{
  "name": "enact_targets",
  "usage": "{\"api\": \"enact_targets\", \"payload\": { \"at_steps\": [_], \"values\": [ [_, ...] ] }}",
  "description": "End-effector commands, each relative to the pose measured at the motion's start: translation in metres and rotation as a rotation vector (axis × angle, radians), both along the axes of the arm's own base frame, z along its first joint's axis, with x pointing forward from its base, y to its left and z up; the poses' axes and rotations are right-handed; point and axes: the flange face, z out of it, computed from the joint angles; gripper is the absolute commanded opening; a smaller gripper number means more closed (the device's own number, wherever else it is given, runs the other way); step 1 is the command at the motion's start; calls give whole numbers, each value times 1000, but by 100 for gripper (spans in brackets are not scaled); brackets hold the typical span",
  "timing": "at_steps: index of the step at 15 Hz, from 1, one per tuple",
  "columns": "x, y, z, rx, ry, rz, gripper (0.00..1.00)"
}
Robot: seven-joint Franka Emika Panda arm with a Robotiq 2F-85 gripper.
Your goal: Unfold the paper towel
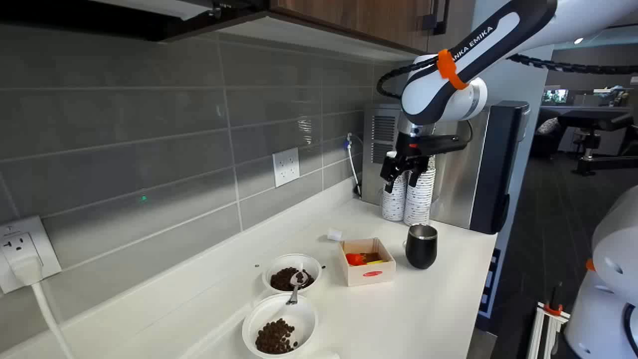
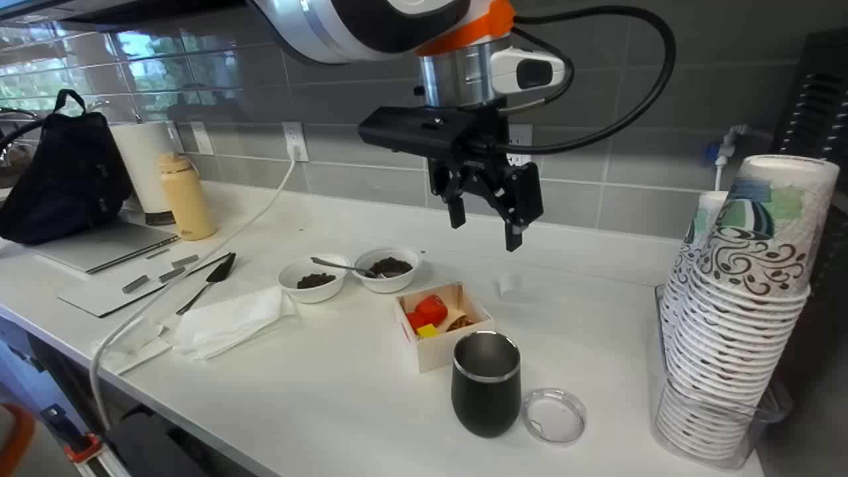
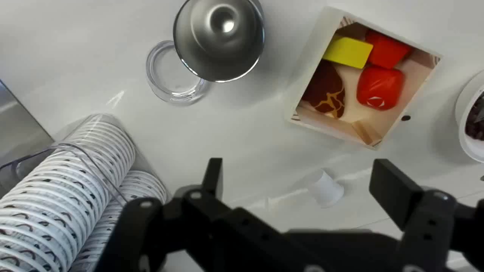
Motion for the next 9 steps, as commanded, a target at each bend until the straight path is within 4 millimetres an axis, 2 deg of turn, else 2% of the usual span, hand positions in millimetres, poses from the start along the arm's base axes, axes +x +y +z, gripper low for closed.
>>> {"api": "enact_targets", "payload": {
  "at_steps": [1,4,6,9],
  "values": [
    [0,0,0,0,1,0,100],
    [-1,12,-4,9,2,31,100],
    [-2,33,-8,22,13,84,100],
    [-6,82,-12,33,40,191,100]
  ]
}}
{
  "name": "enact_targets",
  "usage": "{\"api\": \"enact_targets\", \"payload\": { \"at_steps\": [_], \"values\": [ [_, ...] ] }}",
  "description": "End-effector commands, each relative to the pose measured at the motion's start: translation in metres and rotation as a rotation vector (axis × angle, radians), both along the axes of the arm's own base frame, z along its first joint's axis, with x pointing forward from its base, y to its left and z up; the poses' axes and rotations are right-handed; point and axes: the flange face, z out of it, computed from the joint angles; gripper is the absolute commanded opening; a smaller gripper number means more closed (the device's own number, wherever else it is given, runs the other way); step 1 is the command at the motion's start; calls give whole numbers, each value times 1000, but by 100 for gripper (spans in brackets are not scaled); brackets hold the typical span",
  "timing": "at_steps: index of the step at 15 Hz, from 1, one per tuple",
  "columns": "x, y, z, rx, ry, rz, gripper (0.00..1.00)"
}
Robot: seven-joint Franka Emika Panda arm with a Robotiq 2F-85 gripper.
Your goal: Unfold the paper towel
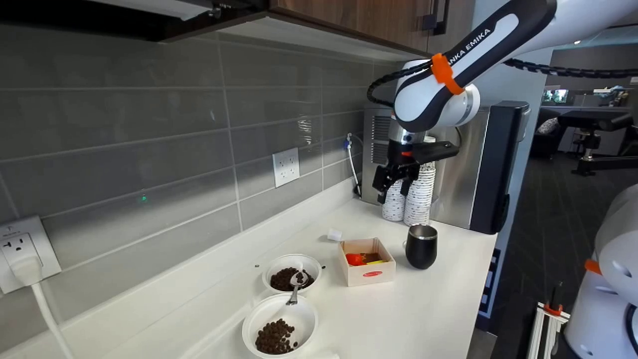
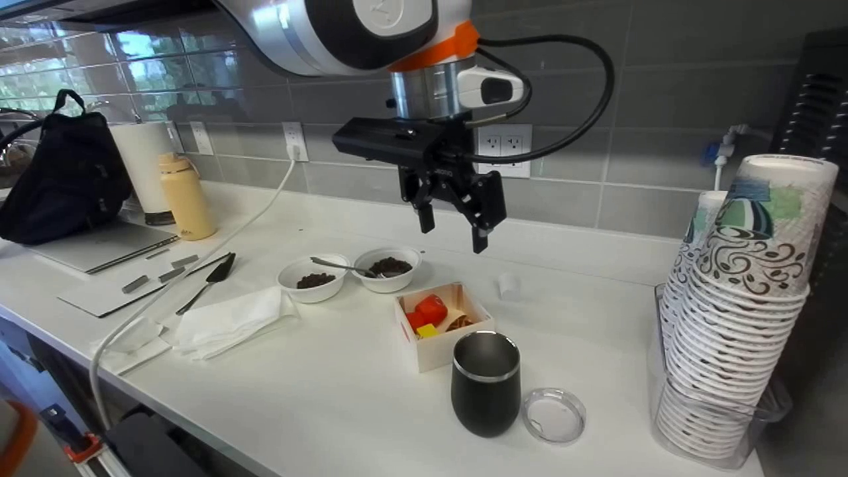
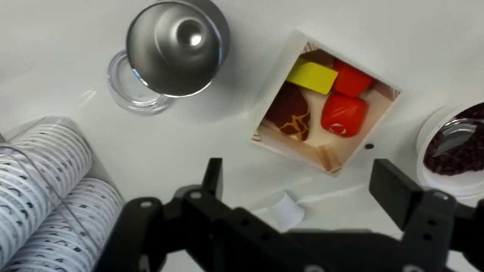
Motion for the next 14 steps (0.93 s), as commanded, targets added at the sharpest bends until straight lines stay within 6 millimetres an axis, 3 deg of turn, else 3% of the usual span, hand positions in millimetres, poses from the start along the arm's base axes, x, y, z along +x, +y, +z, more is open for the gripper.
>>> {"api": "enact_targets", "payload": {
  "at_steps": [1,6,10,13,14],
  "values": [
    [-13,60,2,26,16,126,100],
    [-32,161,3,47,55,335,100],
    [-61,241,-2,89,79,509,100],
    [-88,279,-19,152,101,586,100],
    [-84,296,-17,197,121,613,100]
  ]
}}
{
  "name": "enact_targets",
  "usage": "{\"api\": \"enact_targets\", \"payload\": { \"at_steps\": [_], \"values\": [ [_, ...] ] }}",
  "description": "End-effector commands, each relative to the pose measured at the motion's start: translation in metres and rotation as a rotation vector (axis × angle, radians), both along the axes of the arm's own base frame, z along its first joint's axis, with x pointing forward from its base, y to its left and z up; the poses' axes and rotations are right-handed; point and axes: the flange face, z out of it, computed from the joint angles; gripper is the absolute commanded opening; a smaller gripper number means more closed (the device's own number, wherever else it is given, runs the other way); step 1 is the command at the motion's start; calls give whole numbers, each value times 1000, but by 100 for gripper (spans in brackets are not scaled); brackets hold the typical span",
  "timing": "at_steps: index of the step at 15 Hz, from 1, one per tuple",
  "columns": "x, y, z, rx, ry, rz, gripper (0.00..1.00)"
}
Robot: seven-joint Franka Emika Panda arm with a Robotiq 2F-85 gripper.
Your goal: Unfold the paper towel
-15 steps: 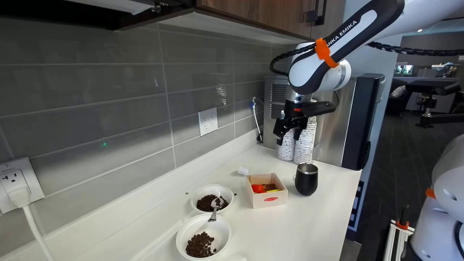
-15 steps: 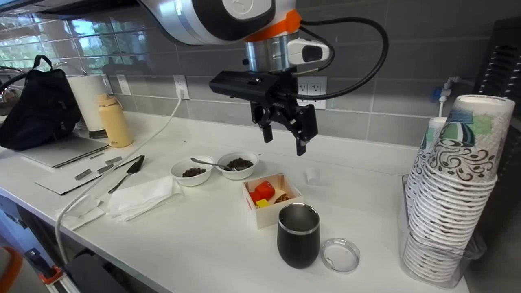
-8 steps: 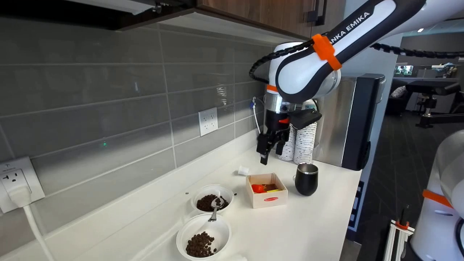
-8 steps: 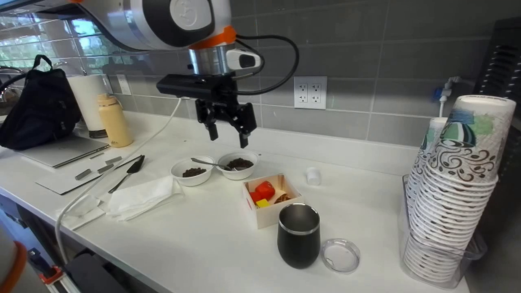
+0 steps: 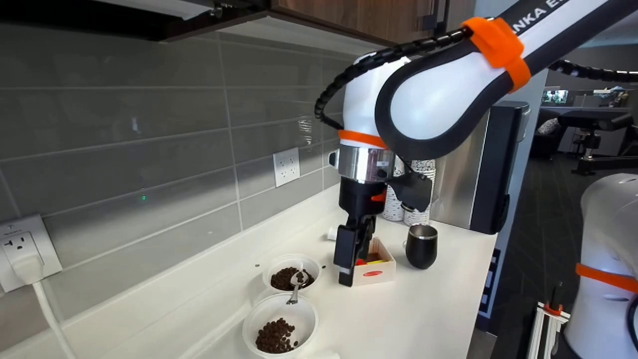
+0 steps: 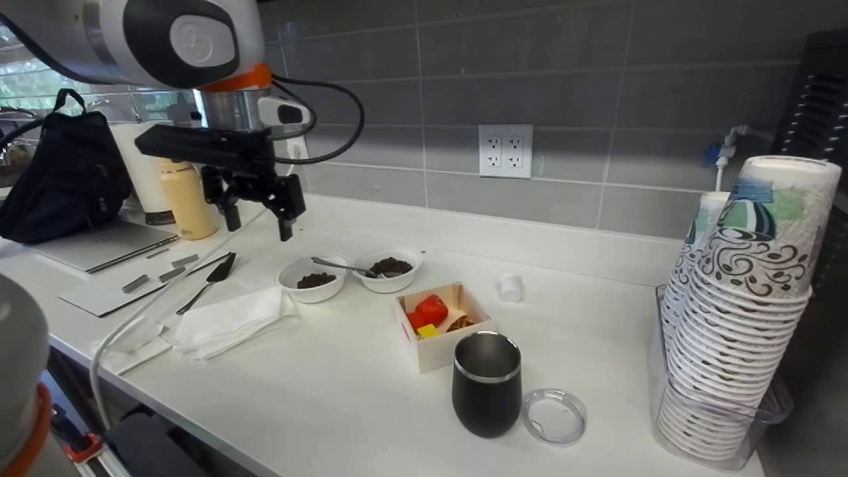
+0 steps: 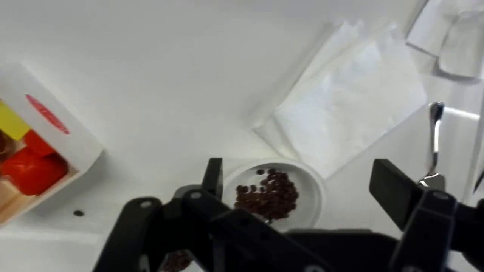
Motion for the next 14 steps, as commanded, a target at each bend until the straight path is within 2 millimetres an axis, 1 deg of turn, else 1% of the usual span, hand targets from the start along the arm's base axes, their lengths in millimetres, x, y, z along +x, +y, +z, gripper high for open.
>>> {"api": "enact_targets", "payload": {
  "at_steps": [1,3,4,7,11,14],
  "values": [
    [-19,36,-8,126,59,82,100],
    [-26,51,-16,156,83,83,100],
    [-26,54,-21,163,90,72,100],
    [-19,59,-40,134,64,20,100],
    [-2,60,-78,107,1,-57,100],
    [-1,58,-111,99,30,-104,100]
  ]
}}
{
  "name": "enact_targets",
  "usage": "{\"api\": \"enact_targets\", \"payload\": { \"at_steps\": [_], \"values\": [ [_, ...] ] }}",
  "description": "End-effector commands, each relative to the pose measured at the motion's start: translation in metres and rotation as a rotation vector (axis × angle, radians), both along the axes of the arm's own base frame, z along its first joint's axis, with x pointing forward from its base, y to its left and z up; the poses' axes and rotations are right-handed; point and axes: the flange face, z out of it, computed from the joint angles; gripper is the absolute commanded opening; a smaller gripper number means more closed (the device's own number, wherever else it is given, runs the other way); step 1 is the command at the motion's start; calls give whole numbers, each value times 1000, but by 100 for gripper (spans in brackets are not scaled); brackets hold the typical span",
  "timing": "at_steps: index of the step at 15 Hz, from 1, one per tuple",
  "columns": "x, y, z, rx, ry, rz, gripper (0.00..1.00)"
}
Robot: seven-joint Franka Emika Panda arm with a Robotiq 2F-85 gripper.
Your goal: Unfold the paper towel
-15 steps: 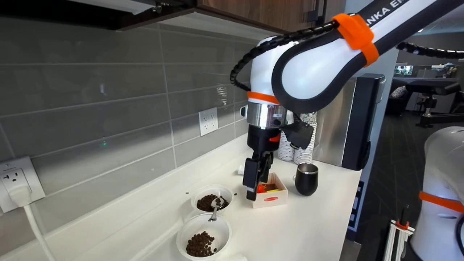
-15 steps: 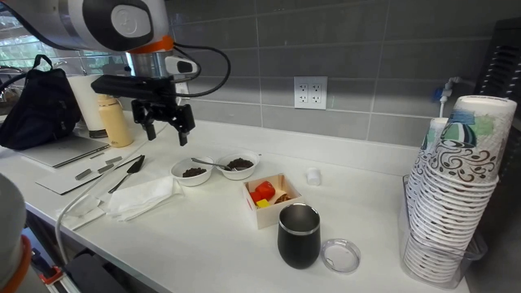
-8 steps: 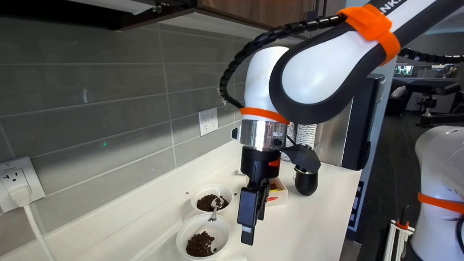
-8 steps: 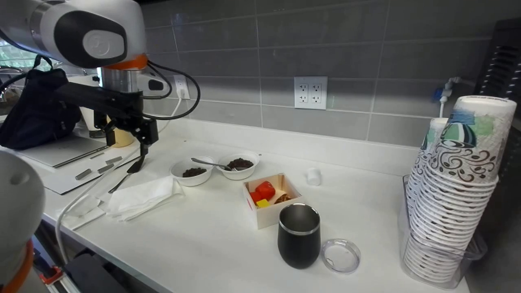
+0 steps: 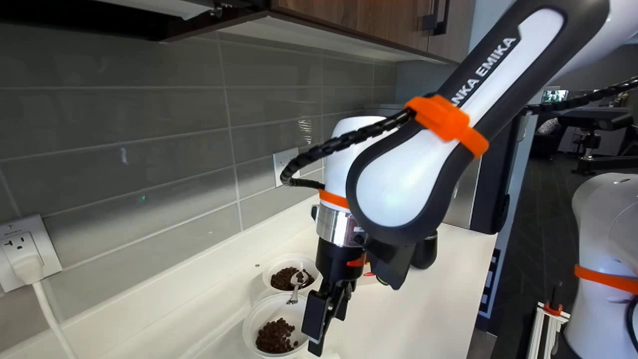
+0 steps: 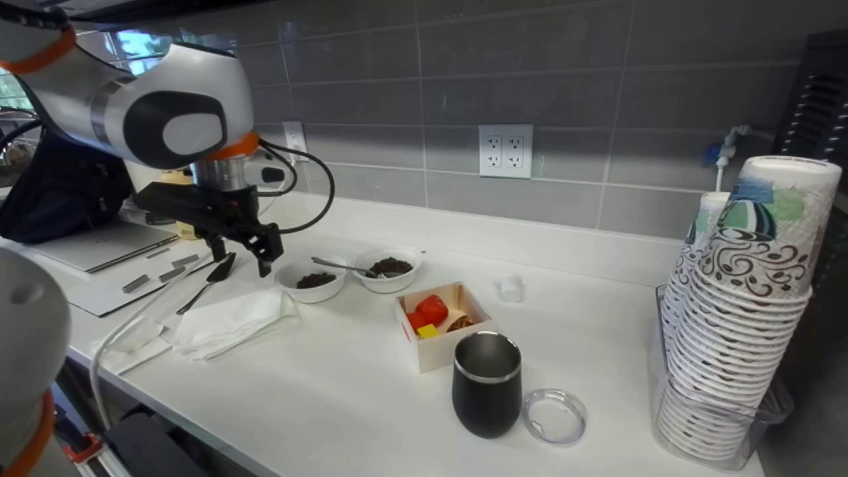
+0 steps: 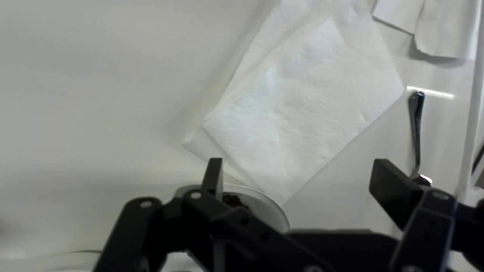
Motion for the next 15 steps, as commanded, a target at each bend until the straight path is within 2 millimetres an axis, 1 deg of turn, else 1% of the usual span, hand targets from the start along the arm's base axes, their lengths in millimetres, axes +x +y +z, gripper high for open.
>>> {"api": "enact_targets", "payload": {
  "at_steps": [1,3,6,13,14,15],
  "values": [
    [1,-2,-42,-8,48,-70,100],
    [-2,-5,-58,-23,89,-91,100],
    [-6,-6,-76,-25,116,-116,100],
    [-29,10,-105,14,129,-170,100],
    [-32,11,-109,12,123,-175,75],
    [-34,12,-112,10,117,-179,74]
  ]
}}
